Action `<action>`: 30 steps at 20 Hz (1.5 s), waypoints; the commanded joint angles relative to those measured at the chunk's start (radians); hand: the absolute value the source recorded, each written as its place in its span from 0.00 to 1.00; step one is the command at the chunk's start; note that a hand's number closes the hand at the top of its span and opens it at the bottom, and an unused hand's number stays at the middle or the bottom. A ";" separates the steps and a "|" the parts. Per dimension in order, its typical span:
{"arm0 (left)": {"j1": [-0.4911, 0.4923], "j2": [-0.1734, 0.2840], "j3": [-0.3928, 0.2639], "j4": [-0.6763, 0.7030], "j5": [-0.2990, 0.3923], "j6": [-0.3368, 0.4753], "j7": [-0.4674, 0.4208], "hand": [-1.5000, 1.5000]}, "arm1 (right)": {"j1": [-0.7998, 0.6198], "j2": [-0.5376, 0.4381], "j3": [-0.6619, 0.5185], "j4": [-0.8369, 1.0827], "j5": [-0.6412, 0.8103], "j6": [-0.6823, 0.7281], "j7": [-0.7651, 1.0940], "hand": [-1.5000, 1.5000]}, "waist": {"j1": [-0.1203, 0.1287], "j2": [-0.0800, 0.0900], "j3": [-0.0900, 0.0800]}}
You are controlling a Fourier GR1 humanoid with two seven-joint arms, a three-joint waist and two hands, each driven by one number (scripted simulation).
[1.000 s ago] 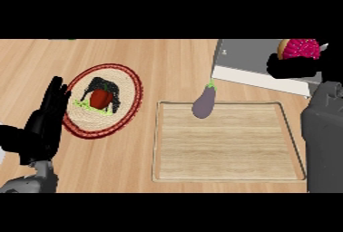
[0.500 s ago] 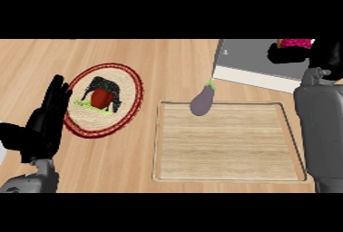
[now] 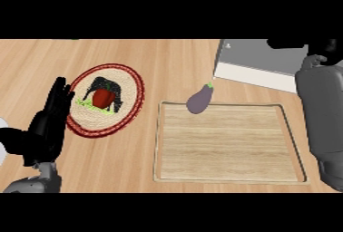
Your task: Pick the cupcake from the tray and place it in the tiered shelf
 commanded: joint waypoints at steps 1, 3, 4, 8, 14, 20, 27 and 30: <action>-0.011 0.024 0.019 -0.026 0.006 -0.011 0.036 0.50 | -0.020 0.008 -0.071 0.109 -0.068 -0.096 -0.049 1.00 | 0.000 0.014 0.008; -0.008 0.006 0.000 -0.038 -0.001 0.000 0.065 0.50 | -0.079 0.022 -0.049 0.196 -0.061 -0.065 -0.031 0.00 | 0.005 0.014 0.008; 0.006 0.012 0.011 -0.007 0.013 -0.023 -0.011 0.50 | -0.047 -0.015 -0.104 0.263 -0.126 -0.079 -0.141 0.00 | 0.018 0.023 0.009; 0.015 -0.001 0.002 -0.029 0.006 -0.012 0.011 0.50 | -0.108 -0.023 -0.097 0.322 -0.140 -0.075 -0.177 0.00 | 0.011 0.017 0.008; -0.042 0.016 0.036 0.038 0.008 -0.016 0.007 0.50 | -0.126 -0.074 -0.140 0.319 -0.252 -0.038 -0.297 0.00 | -0.005 0.014 0.008; 0.027 -0.010 0.003 -0.036 -0.017 -0.002 0.026 0.50 | -0.123 -0.099 -0.173 0.168 -0.329 -0.061 -0.244 0.00 | -0.014 0.007 0.007; 0.019 -0.010 0.030 -0.016 -0.012 0.009 0.016 0.50 | 0.071 -0.160 -0.222 -0.075 -0.368 -0.034 -0.095 0.00 | -0.044 -0.002 0.007; 0.021 -0.004 0.023 -0.027 -0.008 -0.007 0.039 0.50 | 0.096 -0.219 -0.250 -0.161 -0.380 -0.005 0.002 0.00 | -0.036 0.001 0.007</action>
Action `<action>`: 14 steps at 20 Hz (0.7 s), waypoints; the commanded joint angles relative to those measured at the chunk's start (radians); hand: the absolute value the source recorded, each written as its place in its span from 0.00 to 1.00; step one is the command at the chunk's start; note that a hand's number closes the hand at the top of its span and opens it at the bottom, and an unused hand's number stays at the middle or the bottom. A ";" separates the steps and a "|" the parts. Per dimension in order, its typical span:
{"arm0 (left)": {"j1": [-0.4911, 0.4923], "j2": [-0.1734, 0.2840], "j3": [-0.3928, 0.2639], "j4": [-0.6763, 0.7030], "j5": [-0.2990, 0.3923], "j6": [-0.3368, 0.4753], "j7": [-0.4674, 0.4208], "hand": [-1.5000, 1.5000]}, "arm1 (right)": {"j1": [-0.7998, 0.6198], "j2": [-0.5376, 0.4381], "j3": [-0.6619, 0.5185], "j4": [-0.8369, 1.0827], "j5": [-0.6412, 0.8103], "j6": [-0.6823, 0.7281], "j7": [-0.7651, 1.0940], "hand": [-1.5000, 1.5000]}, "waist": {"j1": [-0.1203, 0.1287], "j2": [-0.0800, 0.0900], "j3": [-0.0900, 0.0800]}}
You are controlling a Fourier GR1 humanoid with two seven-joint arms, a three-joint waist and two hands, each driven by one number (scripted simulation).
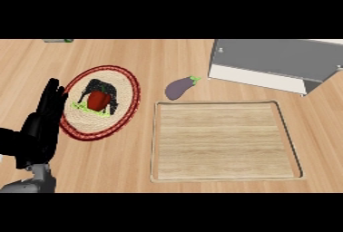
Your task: Pick the cupcake from the tray and place it in the tiered shelf
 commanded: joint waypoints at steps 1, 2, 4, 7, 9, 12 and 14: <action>-0.011 -0.017 0.000 0.045 -0.017 0.016 -0.029 0.50 | 0.134 -0.026 -0.022 -0.169 -0.034 0.037 0.089 0.00 | -0.003 0.002 0.000; 0.024 -0.008 0.000 -0.011 -0.006 0.003 -0.015 0.50 | 0.190 -0.043 -0.051 -0.223 -0.066 0.084 0.111 0.00 | -0.010 -0.002 0.000; 0.035 -0.005 -0.002 -0.041 -0.007 0.006 0.009 0.50 | 0.262 -0.100 -0.106 -0.326 -0.153 0.182 0.106 0.00 | -0.018 -0.005 0.001; -0.001 0.010 0.029 0.002 0.017 -0.013 0.003 0.50 | 0.381 -0.095 -0.145 -0.450 -0.228 0.246 0.130 0.00 | -0.006 0.001 0.001; -0.019 0.033 0.058 0.026 0.058 -0.050 -0.007 0.50 | 0.427 -0.120 -0.197 -0.494 -0.307 0.308 0.123 0.00 | -0.005 0.003 0.001; -0.031 0.027 0.044 0.027 0.025 -0.035 -0.002 0.50 | 0.475 -0.154 -0.235 -0.570 -0.351 0.343 0.192 0.00 | 0.004 0.005 0.001; -0.055 0.012 0.019 0.051 0.002 -0.026 -0.003 0.50 | 0.551 -0.116 -0.268 -0.588 -0.404 0.359 0.087 0.00 | 0.004 0.006 0.001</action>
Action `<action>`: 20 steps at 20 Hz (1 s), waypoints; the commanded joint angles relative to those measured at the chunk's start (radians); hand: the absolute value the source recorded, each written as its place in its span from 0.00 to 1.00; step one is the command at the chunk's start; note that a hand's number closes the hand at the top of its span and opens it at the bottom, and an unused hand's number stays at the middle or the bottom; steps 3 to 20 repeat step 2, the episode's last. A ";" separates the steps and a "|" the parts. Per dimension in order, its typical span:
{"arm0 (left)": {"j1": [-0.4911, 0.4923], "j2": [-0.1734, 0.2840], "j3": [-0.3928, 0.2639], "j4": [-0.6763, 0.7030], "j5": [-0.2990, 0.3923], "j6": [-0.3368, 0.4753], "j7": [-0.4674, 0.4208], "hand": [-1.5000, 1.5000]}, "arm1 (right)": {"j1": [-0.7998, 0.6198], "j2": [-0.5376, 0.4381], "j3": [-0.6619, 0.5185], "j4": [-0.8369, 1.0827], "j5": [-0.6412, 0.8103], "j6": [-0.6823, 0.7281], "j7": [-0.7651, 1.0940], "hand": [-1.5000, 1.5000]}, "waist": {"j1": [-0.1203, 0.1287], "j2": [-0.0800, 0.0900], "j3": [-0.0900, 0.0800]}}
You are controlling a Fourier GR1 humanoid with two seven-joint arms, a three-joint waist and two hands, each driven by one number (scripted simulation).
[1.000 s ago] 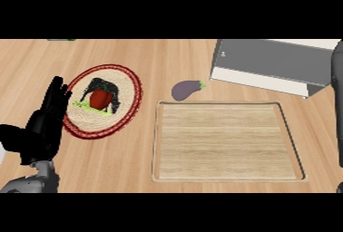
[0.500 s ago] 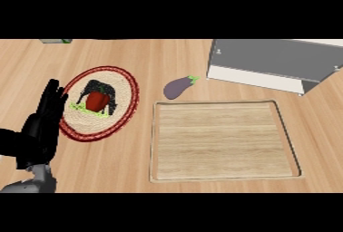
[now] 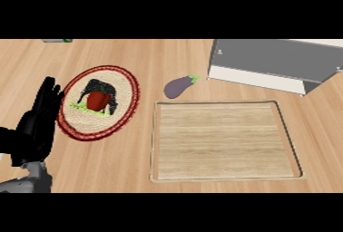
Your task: Pick the cupcake from the tray and place it in the tiered shelf
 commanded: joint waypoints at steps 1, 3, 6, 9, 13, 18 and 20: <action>-0.025 -0.008 -0.023 -0.037 -0.033 0.023 0.061 0.50 | 0.108 0.006 -0.060 -0.094 -0.099 0.055 -0.002 0.00 | 0.009 0.002 0.000; -0.040 -0.006 0.010 0.047 0.011 -0.009 -0.005 0.50 | 0.132 -0.010 -0.099 -0.045 -0.131 0.074 -0.073 0.00 | 0.008 0.003 0.000; -0.040 -0.006 0.010 0.047 0.011 -0.009 -0.005 0.50 | 0.132 -0.010 -0.099 -0.045 -0.131 0.074 -0.073 0.00 | 0.008 0.003 0.000; -0.040 -0.006 0.010 0.047 0.011 -0.009 -0.005 0.50 | 0.132 -0.010 -0.099 -0.045 -0.131 0.074 -0.073 0.00 | 0.008 0.003 0.000; -0.040 -0.006 0.010 0.047 0.011 -0.009 -0.005 0.50 | 0.132 -0.010 -0.099 -0.045 -0.131 0.074 -0.073 0.00 | 0.008 0.003 0.000; -0.040 -0.006 0.010 0.047 0.011 -0.009 -0.005 0.50 | 0.132 -0.010 -0.099 -0.045 -0.131 0.074 -0.073 0.00 | 0.008 0.003 0.000; -0.040 -0.006 0.010 0.047 0.011 -0.009 -0.005 0.50 | 0.132 -0.010 -0.099 -0.045 -0.131 0.074 -0.073 0.00 | 0.008 0.003 0.000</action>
